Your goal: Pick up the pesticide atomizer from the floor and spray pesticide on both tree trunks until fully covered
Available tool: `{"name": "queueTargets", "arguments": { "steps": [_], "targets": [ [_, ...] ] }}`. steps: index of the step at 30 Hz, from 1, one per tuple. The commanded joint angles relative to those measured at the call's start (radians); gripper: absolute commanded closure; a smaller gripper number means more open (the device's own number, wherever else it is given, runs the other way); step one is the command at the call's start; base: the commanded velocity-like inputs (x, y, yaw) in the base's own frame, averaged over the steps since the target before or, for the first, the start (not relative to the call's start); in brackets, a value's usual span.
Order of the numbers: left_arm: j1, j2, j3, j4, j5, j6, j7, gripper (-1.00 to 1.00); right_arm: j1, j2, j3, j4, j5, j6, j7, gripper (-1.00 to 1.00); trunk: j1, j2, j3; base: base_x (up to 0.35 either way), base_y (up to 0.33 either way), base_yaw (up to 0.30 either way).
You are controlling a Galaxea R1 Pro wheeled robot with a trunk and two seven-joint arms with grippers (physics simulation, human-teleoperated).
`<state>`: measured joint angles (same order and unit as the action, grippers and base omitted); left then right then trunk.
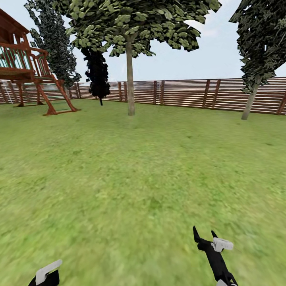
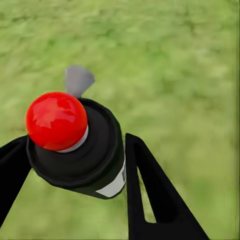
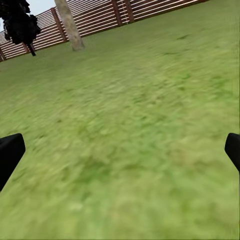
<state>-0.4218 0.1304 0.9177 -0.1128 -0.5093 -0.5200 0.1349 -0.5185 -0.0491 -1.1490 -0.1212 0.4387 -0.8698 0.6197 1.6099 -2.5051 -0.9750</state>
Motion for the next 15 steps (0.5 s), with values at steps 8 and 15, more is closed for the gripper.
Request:
{"name": "queueTargets", "arguments": {
  "steps": [8, 15],
  "targets": [
    [0.0, 0.0, 0.0, 0.0, 0.0, 0.0, 0.0, 1.0, 0.0, 0.0, 0.0, 0.0, 0.0, 0.0, 0.0, -1.0, 0.0, 0.0, 0.0, 0.331, 0.0, 0.0],
    [0.0, 0.0, 0.0, 0.0, 0.0, 0.0, 0.0, 1.0, 0.0, 0.0, 0.0, 0.0, 0.0, 0.0, 0.0, -1.0, 0.0, 0.0, 0.0, 0.331, 0.0, 0.0]
  ]
}}
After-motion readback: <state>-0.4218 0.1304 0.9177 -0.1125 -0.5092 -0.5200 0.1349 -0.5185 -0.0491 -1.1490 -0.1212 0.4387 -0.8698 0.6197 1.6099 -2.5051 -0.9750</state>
